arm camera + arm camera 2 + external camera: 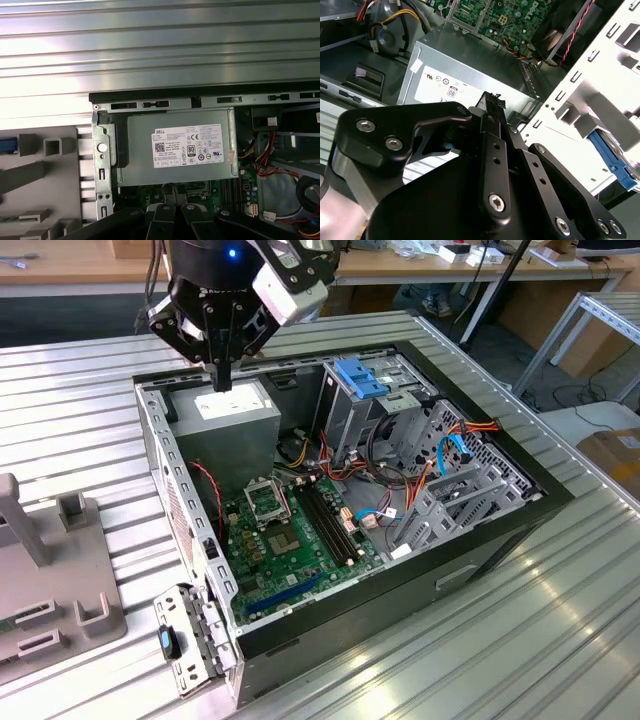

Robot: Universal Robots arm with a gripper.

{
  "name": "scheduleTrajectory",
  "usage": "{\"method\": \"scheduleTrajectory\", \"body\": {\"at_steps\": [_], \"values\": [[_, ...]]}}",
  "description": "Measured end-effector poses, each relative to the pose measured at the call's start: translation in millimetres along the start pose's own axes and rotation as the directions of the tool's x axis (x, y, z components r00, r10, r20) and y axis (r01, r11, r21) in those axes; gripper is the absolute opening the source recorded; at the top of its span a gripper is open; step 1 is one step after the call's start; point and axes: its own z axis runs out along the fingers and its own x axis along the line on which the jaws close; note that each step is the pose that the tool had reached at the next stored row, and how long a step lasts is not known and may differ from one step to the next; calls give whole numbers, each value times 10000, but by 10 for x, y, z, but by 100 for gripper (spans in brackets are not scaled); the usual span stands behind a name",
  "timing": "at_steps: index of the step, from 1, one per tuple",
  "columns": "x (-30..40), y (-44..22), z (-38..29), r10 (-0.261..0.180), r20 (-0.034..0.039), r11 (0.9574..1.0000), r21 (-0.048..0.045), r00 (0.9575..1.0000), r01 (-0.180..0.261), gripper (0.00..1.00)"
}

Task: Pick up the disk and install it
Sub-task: 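Reach for the disk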

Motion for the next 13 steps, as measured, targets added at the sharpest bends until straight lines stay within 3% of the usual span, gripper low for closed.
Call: {"method": "scheduleTrajectory", "body": {"at_steps": [13], "values": [[134,-10,-3,1,1,10000,-1,10000,-1,11]]}}
